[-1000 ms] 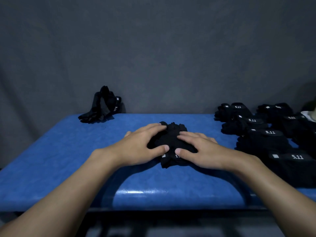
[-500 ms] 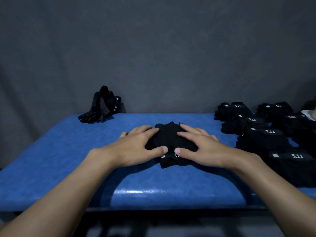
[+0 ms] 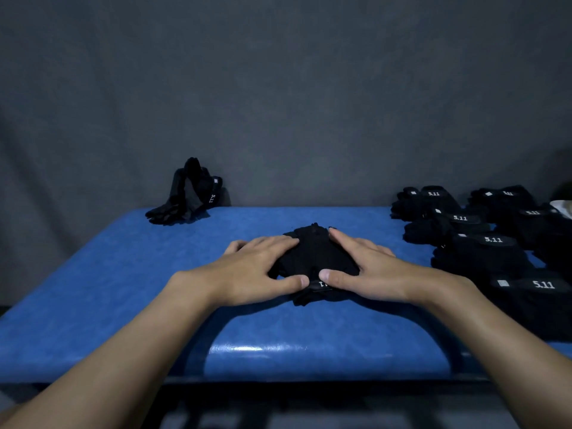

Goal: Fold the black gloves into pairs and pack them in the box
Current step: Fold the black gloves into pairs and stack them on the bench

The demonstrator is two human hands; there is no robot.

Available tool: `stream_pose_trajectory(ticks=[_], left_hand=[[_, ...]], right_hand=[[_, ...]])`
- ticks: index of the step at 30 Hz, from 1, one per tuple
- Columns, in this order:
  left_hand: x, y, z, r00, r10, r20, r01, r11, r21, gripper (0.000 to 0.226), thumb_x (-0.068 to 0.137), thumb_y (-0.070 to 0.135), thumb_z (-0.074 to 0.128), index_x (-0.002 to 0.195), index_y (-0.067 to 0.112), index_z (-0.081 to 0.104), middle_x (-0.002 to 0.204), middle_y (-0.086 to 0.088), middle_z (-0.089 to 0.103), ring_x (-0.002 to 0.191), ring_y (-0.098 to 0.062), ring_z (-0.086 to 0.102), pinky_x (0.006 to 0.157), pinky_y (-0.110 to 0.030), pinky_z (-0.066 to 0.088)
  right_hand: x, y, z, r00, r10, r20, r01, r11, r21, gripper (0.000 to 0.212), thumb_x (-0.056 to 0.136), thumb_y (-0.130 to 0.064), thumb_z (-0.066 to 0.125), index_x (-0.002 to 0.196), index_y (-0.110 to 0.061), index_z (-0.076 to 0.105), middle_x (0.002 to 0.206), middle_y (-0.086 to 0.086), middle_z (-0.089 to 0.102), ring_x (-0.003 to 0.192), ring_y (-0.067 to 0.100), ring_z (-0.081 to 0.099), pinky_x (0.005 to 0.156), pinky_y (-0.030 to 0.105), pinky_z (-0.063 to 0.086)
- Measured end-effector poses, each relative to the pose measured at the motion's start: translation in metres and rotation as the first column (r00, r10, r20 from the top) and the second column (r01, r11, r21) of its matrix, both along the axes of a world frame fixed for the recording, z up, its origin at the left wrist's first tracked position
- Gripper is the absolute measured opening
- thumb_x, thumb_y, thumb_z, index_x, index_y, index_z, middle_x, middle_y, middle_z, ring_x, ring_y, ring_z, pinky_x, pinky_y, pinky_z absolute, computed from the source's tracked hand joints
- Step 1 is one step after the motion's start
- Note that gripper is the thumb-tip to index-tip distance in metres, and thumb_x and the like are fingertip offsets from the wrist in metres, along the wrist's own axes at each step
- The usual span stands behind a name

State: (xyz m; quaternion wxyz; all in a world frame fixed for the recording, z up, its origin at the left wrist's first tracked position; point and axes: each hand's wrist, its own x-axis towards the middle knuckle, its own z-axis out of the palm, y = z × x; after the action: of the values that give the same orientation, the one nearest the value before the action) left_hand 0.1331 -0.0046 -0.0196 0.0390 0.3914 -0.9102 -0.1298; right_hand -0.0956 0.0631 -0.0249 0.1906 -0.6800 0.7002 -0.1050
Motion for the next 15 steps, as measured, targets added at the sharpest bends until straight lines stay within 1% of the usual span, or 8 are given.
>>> stream_pose_trajectory(ticks=[2, 4, 5, 7, 10, 12, 15], left_hand=[[0.0003, -0.0006, -0.0004, 1.0, -0.002, 0.018, 0.002, 1.0, -0.011, 0.078, 0.088, 0.073, 0.042, 0.154, 0.04, 0.015, 0.159, 0.022, 0.019, 0.147, -0.001, 0.012, 0.118, -0.034, 0.006], [0.0006, -0.001, -0.0004, 1.0, -0.002, 0.026, 0.003, 1.0, -0.021, 0.079, 0.087, 0.075, 0.04, 0.154, 0.04, 0.016, 0.158, 0.023, 0.02, 0.146, 0.0, 0.012, 0.117, -0.033, 0.006], [0.0006, -0.0015, -0.0005, 1.0, -0.001, 0.031, 0.002, 1.0, -0.024, 0.08, 0.086, 0.077, 0.039, 0.154, 0.04, 0.017, 0.157, 0.023, 0.02, 0.145, 0.0, 0.012, 0.116, -0.033, 0.006], [0.0005, -0.0027, -0.0004, 0.999, 0.004, 0.042, -0.003, 1.0, -0.031, 0.083, 0.083, 0.079, 0.036, 0.153, 0.041, 0.017, 0.157, 0.024, 0.019, 0.145, -0.001, 0.012, 0.115, -0.032, 0.005], [0.0001, -0.0034, -0.0008, 0.998, 0.009, 0.056, -0.007, 1.0, -0.027, 0.086, 0.08, 0.083, 0.034, 0.153, 0.04, 0.018, 0.156, 0.024, 0.019, 0.146, -0.003, 0.012, 0.116, -0.034, 0.005], [0.0008, -0.003, -0.001, 0.998, 0.008, 0.063, -0.006, 1.0, -0.025, 0.094, 0.071, 0.088, 0.025, 0.152, 0.041, 0.019, 0.155, 0.024, 0.019, 0.145, -0.004, 0.013, 0.117, -0.035, 0.006], [0.0014, -0.0032, -0.0012, 0.997, 0.011, 0.071, -0.008, 0.999, -0.047, 0.098, 0.067, 0.09, 0.02, 0.152, 0.04, 0.019, 0.155, 0.024, 0.021, 0.145, -0.004, 0.013, 0.119, -0.038, 0.007]], right_hand=[[-0.0003, -0.0003, 0.0014, 0.999, 0.006, 0.049, -0.005, 0.999, -0.033, 0.101, 0.07, -0.083, 0.048, 0.152, -0.047, 0.001, 0.16, -0.009, 0.02, 0.148, 0.021, 0.014, 0.121, 0.042, 0.016], [-0.0006, -0.0009, 0.003, 0.995, 0.026, 0.095, -0.02, 0.998, -0.061, 0.106, 0.064, -0.087, 0.046, 0.151, -0.047, 0.002, 0.159, -0.018, 0.019, 0.148, 0.015, 0.016, 0.121, 0.041, 0.016], [-0.0008, -0.0016, 0.003, 0.995, 0.029, 0.099, -0.023, 0.998, -0.062, 0.108, 0.061, -0.089, 0.044, 0.151, -0.047, 0.002, 0.159, -0.02, 0.019, 0.148, 0.014, 0.016, 0.121, 0.041, 0.016], [-0.0013, -0.0025, 0.0024, 0.998, 0.021, 0.061, -0.019, 0.999, -0.034, 0.112, 0.059, -0.091, 0.04, 0.152, -0.043, 0.0, 0.16, -0.016, 0.019, 0.149, 0.018, 0.016, 0.121, 0.041, 0.015], [-0.0012, -0.0022, 0.002, 1.0, 0.007, -0.005, -0.007, 1.0, -0.01, 0.107, 0.071, -0.086, 0.043, 0.155, -0.034, 0.004, 0.16, -0.007, 0.022, 0.148, 0.021, 0.017, 0.12, 0.039, 0.014], [-0.0003, -0.001, 0.0037, 1.0, 0.006, -0.018, -0.006, 1.0, -0.015, 0.101, 0.077, -0.081, 0.046, 0.155, -0.032, 0.007, 0.16, -0.006, 0.024, 0.148, 0.02, 0.018, 0.12, 0.037, 0.015], [0.0008, -0.0003, 0.006, 0.999, 0.028, -0.03, -0.028, 1.0, -0.011, 0.102, 0.073, -0.084, 0.044, 0.154, -0.03, 0.011, 0.159, -0.007, 0.027, 0.146, 0.018, 0.022, 0.119, 0.037, 0.017]])
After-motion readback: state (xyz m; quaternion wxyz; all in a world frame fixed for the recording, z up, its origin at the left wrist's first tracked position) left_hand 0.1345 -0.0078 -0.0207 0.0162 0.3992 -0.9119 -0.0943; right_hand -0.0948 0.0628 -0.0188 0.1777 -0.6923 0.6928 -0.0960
